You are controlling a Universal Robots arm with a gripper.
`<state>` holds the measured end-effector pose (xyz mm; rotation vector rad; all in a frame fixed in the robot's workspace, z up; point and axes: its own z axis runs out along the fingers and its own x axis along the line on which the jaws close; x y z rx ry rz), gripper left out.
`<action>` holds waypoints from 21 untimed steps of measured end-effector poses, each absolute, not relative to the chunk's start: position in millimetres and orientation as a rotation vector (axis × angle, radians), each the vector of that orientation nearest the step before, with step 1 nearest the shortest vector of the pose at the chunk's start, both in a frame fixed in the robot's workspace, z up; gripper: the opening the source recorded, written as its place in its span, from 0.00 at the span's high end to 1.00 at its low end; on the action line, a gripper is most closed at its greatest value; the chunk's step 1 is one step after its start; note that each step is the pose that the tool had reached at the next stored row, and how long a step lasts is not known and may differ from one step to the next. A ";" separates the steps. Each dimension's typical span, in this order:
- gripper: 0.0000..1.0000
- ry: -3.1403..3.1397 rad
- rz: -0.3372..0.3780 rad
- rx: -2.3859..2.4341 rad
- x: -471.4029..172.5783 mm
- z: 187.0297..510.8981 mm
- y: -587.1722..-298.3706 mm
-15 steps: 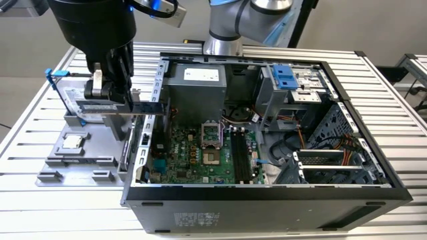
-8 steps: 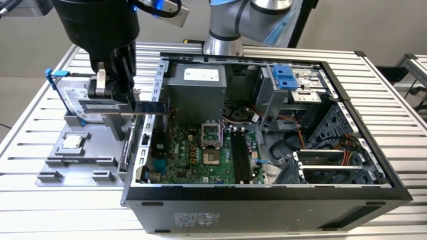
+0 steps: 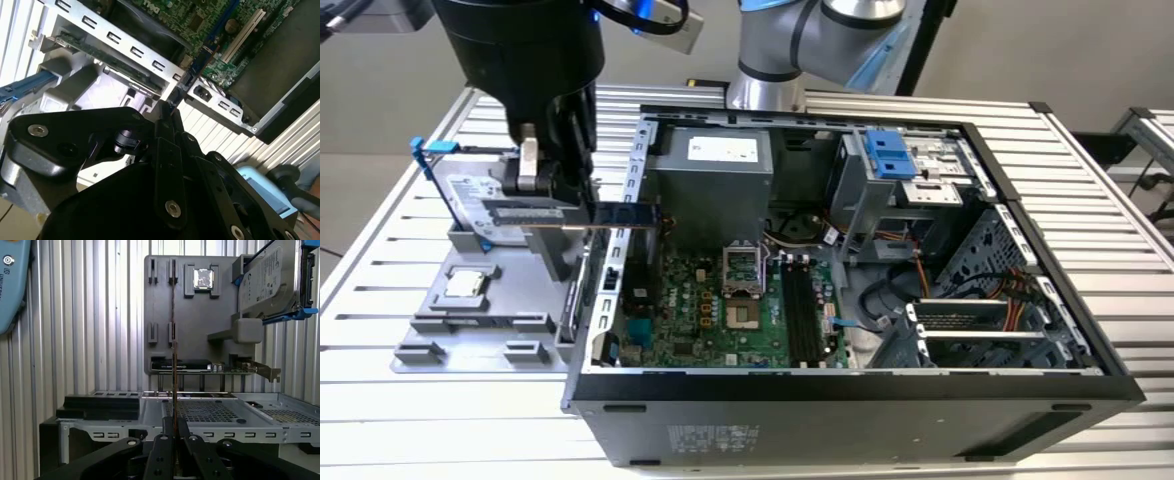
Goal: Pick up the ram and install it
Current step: 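Pick up the ram and move it above insertion slot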
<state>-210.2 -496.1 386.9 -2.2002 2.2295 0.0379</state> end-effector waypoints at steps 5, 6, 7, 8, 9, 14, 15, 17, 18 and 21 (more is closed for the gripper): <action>1.00 2.230 0.038 -2.200 -208.1 386.9 -495.6; 1.00 2.230 0.038 -2.200 -207.8 386.9 -495.6; 1.00 2.230 0.038 -2.200 -207.6 386.8 -495.5; 1.00 2.230 0.038 -2.200 -207.2 386.8 -495.5; 1.00 2.230 0.038 -2.200 -206.6 386.8 -495.4; 1.00 2.230 0.038 -2.200 -202.8 386.8 -494.7; 1.00 2.230 0.038 -2.200 -202.1 386.8 -494.6; 1.00 2.230 0.038 -2.200 -201.5 386.8 -494.1; 1.00 2.230 0.038 -2.200 -201.3 386.8 -493.7; 1.00 2.230 0.037 -2.200 -201.2 386.8 -492.4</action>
